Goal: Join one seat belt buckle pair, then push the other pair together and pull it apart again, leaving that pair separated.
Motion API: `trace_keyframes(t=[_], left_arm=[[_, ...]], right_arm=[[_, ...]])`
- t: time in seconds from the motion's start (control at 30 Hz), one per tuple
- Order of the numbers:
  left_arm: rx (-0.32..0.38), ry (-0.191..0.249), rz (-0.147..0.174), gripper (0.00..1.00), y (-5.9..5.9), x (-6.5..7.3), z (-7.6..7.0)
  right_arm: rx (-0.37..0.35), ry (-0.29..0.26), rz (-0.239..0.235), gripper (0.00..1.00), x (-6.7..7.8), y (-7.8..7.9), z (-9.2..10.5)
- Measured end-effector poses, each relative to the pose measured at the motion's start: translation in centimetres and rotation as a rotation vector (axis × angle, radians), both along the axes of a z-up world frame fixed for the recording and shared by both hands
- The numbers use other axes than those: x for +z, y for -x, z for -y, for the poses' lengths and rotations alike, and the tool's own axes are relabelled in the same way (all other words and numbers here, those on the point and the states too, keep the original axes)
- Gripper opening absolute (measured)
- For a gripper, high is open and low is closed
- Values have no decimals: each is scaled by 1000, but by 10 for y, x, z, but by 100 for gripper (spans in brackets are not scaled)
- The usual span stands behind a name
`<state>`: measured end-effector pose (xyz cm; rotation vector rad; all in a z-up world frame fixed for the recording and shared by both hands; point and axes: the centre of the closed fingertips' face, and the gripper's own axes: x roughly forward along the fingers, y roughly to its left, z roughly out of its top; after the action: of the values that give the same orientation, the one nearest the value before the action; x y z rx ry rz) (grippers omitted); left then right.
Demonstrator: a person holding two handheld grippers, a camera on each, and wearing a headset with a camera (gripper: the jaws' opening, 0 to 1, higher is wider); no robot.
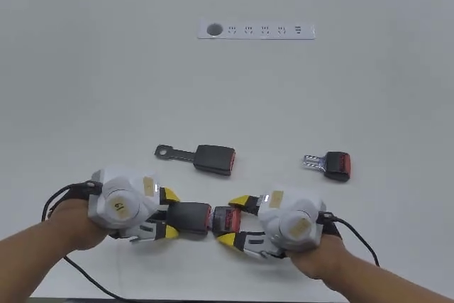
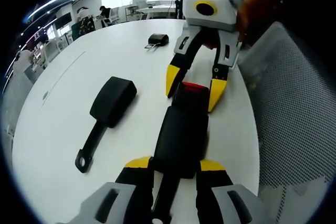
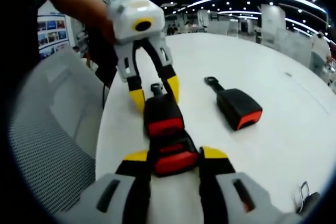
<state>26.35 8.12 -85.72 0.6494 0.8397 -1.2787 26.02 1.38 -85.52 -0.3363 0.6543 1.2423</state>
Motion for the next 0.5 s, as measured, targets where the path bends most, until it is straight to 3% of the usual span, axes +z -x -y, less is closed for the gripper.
trace_keyframes(t=[0.13,0.5], left_arm=[[-7,-7,-2,31,1,0,0],[14,36,3,31,2,1,-3]], right_arm=[[29,7,5,35,0,0,1],[35,25,29,34,1,1,4]])
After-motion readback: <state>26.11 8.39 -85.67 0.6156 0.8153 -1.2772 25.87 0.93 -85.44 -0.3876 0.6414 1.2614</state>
